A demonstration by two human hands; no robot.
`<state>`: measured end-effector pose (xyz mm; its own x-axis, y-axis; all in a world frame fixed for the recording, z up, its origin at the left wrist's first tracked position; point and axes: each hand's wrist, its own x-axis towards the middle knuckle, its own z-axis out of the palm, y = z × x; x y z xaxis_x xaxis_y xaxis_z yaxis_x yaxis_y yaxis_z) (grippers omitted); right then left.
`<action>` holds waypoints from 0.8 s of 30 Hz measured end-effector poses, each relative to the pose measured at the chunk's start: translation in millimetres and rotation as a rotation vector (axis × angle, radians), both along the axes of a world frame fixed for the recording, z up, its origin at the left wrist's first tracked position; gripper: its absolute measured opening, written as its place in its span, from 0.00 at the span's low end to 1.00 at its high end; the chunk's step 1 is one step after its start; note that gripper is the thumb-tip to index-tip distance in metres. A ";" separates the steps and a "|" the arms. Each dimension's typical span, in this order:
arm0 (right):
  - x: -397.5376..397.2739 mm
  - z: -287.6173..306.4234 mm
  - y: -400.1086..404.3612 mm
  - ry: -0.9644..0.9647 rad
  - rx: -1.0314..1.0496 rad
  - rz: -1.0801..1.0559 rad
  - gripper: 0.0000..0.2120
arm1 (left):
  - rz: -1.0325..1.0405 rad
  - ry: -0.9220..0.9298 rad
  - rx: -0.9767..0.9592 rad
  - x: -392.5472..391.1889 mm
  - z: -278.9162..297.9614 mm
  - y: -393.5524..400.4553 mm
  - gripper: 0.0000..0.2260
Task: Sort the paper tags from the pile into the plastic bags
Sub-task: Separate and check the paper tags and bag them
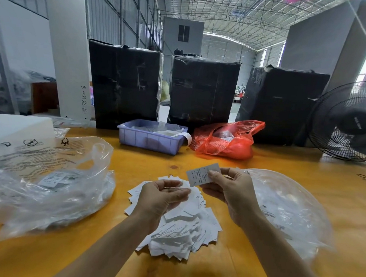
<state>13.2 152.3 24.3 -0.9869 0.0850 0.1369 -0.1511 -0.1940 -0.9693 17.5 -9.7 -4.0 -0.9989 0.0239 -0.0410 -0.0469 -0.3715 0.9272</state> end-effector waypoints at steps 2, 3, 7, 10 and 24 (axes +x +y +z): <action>1.0 -1.4 -1.1 0.017 0.048 -0.011 0.07 | 0.010 -0.003 0.003 -0.4 0.0 -0.3 0.19; 1.3 -2.3 -1.9 0.024 0.074 -0.017 0.06 | 0.013 -0.005 0.001 -0.7 0.0 -0.6 0.19; 1.7 -5.3 -4.9 0.043 0.150 -0.017 0.03 | 0.011 -0.010 0.013 -0.2 1.2 -1.5 0.17; 1.4 -5.9 -5.6 0.051 0.156 -0.006 0.03 | 0.013 -0.014 0.029 0.1 2.5 -2.9 0.18; 1.6 -6.5 -4.9 0.144 0.187 -0.083 0.02 | 0.027 0.002 0.005 1.1 3.7 -4.8 0.18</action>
